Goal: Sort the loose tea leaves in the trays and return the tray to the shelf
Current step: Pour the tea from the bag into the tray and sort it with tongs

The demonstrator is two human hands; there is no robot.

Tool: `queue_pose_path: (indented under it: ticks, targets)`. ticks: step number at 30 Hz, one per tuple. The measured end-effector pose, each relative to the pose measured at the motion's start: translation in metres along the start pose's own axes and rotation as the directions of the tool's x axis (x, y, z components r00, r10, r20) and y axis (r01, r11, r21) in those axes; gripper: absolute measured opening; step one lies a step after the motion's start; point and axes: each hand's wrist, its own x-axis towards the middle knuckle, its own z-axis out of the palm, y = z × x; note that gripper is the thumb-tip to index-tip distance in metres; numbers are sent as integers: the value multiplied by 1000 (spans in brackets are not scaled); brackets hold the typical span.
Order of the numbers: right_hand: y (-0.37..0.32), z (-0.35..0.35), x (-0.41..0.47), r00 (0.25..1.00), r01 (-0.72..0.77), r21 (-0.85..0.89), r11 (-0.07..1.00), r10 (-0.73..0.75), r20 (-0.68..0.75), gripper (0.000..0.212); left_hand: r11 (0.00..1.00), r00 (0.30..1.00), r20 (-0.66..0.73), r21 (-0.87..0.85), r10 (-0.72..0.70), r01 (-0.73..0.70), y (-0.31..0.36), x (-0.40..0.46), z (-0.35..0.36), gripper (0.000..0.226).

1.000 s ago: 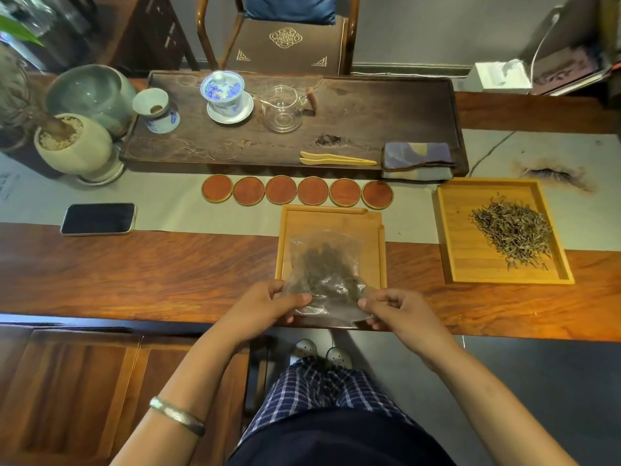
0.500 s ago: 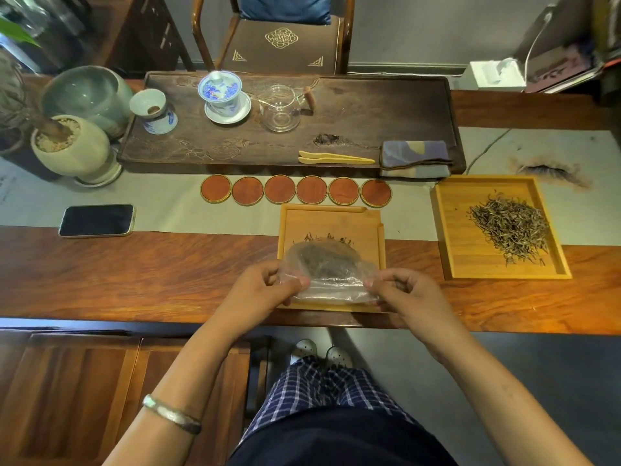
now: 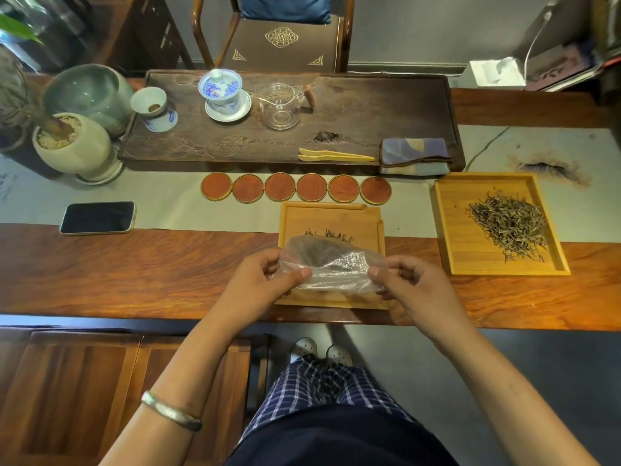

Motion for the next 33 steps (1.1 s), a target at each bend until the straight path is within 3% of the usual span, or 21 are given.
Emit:
queue_pose_path:
  ticks: [6,28,31,33]
  targets:
    - [-4,-2,1,1000,21,-13,1000,-21,-11,16,998,999,-12,34,45,-44,5,1,-1,12]
    - [-40,-5,-8,995,90,6,996,-90,-44,14,982,982,20,26,186,-186,35,7,-16,9]
    - [-40,-5,-7,993,110,-6,994,-110,-50,15,987,989,1,56,150,-150,34,9,-18,31]
    - [-39,-5,-7,991,121,-12,993,-121,-51,14,1000,998,-66,-25,3,-5,31,13,-19,49]
